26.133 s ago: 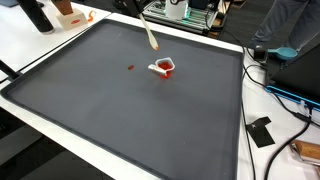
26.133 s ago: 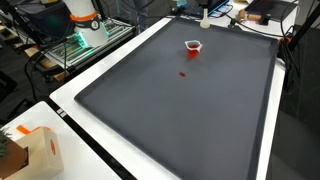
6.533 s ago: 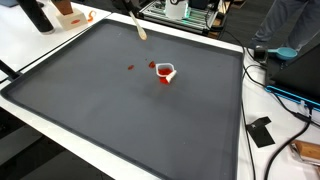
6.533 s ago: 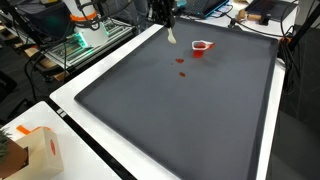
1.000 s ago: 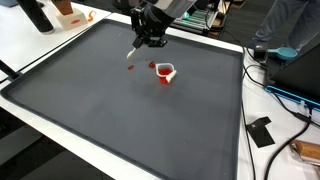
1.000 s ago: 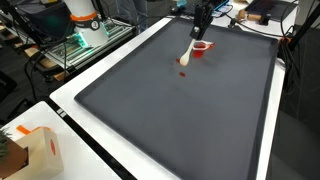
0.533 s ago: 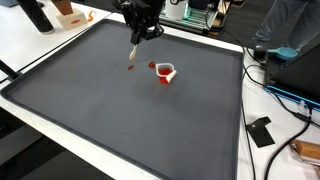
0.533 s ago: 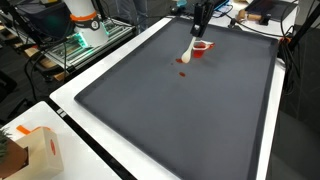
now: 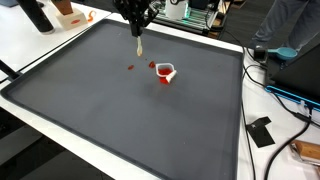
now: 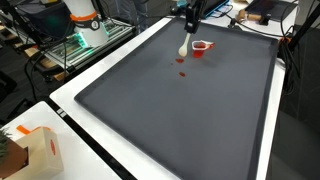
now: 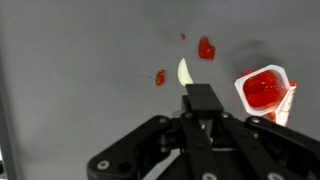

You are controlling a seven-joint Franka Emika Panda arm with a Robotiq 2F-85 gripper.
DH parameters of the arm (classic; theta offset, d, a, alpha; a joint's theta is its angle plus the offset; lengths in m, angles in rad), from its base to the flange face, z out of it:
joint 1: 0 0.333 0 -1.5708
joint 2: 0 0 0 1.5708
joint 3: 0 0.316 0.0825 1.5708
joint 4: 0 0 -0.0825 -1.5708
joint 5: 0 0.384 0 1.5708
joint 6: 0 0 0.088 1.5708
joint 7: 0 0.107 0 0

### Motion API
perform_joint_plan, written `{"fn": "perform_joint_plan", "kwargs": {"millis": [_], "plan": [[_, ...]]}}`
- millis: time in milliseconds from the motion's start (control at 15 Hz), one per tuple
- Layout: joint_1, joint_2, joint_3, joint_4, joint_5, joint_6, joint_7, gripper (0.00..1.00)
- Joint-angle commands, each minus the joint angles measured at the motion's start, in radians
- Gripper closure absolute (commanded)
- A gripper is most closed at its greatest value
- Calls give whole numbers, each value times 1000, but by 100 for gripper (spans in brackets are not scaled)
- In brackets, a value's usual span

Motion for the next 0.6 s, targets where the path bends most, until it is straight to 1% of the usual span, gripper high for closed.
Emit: {"fn": "perform_joint_plan", "kwargs": {"millis": [0, 267, 533], "plan": [[-46, -69, 0, -95, 172, 53, -172, 97], [-90, -96, -2, -149, 386, 84, -384, 97], [-120, -110, -2, -200, 571, 115, -600, 97]]}}
